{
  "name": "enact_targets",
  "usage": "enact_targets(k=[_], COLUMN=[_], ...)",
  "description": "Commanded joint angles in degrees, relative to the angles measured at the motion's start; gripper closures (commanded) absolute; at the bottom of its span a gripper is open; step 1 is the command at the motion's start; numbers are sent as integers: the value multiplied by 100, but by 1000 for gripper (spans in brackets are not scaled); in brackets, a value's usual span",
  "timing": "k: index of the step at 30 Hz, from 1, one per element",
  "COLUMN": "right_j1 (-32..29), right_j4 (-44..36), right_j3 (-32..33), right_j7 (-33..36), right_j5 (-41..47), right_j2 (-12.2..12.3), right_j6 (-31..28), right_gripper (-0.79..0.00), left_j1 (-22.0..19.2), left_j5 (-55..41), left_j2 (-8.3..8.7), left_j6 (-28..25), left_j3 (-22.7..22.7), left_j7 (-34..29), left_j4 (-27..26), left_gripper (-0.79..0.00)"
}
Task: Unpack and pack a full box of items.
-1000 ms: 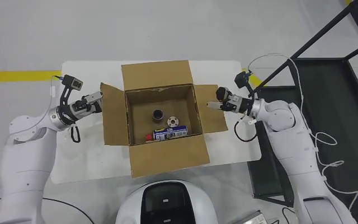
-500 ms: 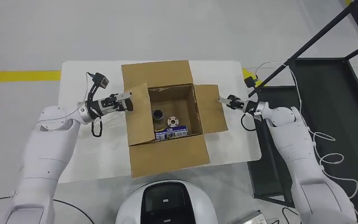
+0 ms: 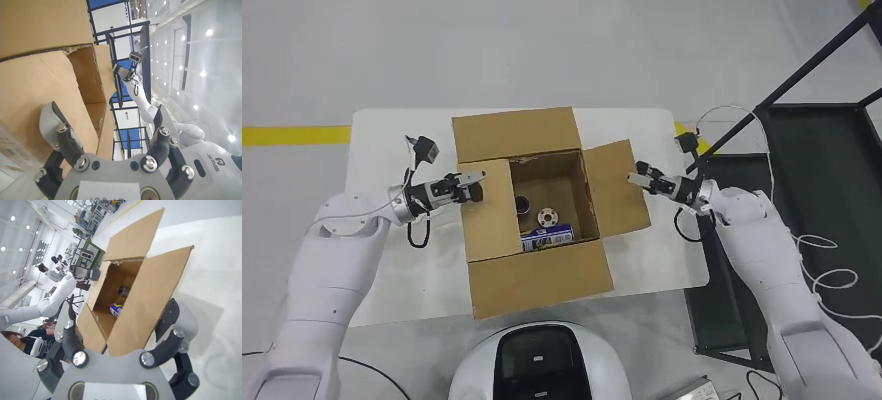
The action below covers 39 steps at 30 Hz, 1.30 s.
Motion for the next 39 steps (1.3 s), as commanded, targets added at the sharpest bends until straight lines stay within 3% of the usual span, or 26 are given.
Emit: enact_targets(k=[1, 5, 8, 15, 20, 27, 32, 39], right_j1=[-149, -287, -90, 512, 939, 1138, 1206, 784], right_j4=[-559, -1410, -1689, -1895, -1506, -1279, -1185, -1531], right_j3=[-59, -327, -724, -2105, -2566, -2757, -2708, -1852], right_j7=[75, 214, 302, 190, 130, -189, -430, -230], right_j5=[306, 937, -35, -581, -1045, -1749, -1811, -1339], right_j2=[130, 335, 444, 328, 179, 66, 39, 369], right_j6=[75, 214, 303, 192, 214, 461, 312, -218], right_gripper=[-785, -785, -785, -785, -785, -785, -785, -785], left_j1=[17, 33, 50, 161, 242, 283, 312, 8], left_j5=[17, 73, 70, -15, 5, 116, -37, -132], left_j2=[7, 24, 36, 90, 152, 218, 270, 409], left_j6=[-7, -10, -17, -36, 12, -12, -39, -67], left_j3=[-11, -39, -71, -231, -400, -543, -752, -1315], left_j7=[47, 120, 181, 215, 177, 155, 171, 171], left_j4=[-26, -83, -110, -275, -346, -386, -429, 54], left_gripper=[-785, -785, -785, -785, -785, -785, -785, -785])
